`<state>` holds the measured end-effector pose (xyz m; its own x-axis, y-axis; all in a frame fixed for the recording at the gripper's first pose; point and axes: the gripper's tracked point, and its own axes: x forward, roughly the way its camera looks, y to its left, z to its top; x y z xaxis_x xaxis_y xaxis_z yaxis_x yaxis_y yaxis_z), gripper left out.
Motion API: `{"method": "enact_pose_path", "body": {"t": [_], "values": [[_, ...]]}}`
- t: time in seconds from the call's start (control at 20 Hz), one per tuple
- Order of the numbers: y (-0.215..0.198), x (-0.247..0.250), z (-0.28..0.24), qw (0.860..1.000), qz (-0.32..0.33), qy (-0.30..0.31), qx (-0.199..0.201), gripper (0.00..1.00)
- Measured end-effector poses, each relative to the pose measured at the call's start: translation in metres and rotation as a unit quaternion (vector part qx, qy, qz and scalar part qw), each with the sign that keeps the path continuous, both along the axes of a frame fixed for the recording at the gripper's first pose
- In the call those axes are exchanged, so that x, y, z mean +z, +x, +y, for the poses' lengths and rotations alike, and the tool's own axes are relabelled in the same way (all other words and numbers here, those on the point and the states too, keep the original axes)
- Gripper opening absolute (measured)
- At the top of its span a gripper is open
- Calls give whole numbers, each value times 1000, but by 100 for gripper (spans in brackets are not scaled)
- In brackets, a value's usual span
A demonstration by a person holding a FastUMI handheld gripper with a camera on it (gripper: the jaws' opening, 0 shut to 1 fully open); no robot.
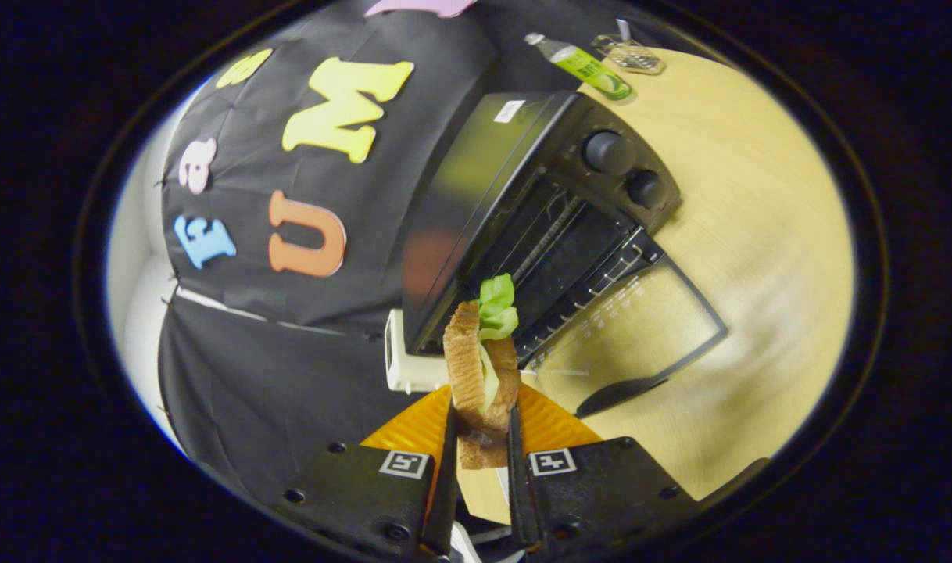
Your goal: Open the toaster oven, put the food inside, and close the toaster oven door.
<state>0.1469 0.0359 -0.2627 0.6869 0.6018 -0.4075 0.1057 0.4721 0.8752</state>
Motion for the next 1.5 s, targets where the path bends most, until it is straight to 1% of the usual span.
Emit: {"method": "enact_pose_path", "body": {"t": [0.1,0.15,0.3,0.45,0.55,0.65,0.75,0.85,0.95,1.0,1.1,1.2,1.25,1.3,1.35,1.4,1.5], "values": [[23,-8,-9,999,-13,17,-35,33],[38,-9,-17,998,-21,29,-61,33],[75,-20,-26,991,-45,55,-114,33],[106,-25,-27,978,-71,89,-173,33],[123,-35,-17,970,-70,119,-201,33],[138,-43,-18,961,-57,132,-237,34],[147,-49,-18,956,-55,128,-257,34],[150,-54,-16,959,-55,105,-259,38],[148,-61,-13,964,-42,77,-250,44],[145,-64,-11,968,-34,62,-240,53],[137,-70,-1,981,-25,18,-192,64],[132,-73,3,987,-24,-47,-154,74],[128,-73,4,988,-19,-77,-132,76],[125,-73,7,988,-18,-104,-116,81],[121,-73,9,987,-14,-125,-99,83],[116,-75,11,986,-11,-146,-83,90],[102,-72,13,982,-10,-181,-57,96]]}}
